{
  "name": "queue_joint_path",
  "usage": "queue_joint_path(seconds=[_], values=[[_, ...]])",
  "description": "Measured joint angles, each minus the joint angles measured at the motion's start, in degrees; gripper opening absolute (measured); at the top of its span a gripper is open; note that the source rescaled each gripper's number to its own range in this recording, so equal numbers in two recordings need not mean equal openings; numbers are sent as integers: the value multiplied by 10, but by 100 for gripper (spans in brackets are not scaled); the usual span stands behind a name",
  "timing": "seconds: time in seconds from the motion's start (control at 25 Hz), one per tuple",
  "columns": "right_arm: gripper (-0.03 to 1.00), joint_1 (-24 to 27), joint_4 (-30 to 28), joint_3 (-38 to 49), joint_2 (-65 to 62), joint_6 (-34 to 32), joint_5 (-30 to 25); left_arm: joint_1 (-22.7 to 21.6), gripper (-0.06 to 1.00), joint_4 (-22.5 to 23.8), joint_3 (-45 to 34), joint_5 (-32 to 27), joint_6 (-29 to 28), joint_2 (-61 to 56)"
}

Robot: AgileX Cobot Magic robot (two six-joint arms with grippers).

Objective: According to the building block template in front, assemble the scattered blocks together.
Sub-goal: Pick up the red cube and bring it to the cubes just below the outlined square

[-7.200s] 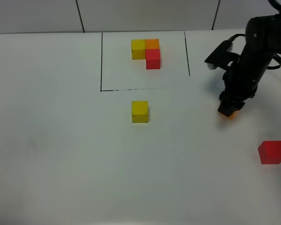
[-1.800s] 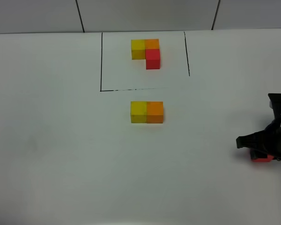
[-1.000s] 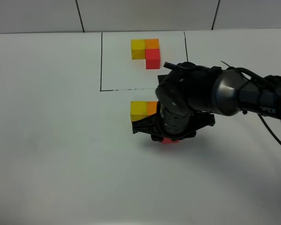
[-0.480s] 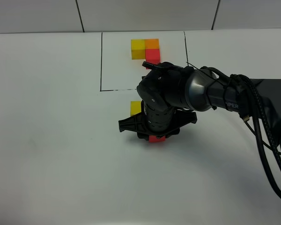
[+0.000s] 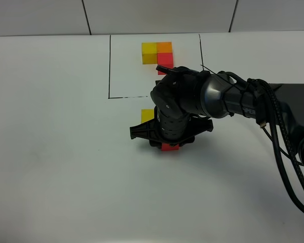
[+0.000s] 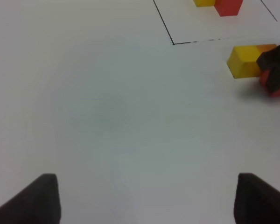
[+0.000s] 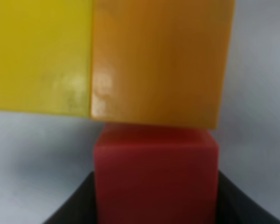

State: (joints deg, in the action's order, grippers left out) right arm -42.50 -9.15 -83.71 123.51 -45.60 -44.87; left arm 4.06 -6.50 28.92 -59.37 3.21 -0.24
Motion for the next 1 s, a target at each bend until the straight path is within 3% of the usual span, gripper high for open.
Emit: queue_joint_path(seconds=[1.0], values=[[2,12,18,-4,11,2,16,0,73,0,0,0,0,0]])
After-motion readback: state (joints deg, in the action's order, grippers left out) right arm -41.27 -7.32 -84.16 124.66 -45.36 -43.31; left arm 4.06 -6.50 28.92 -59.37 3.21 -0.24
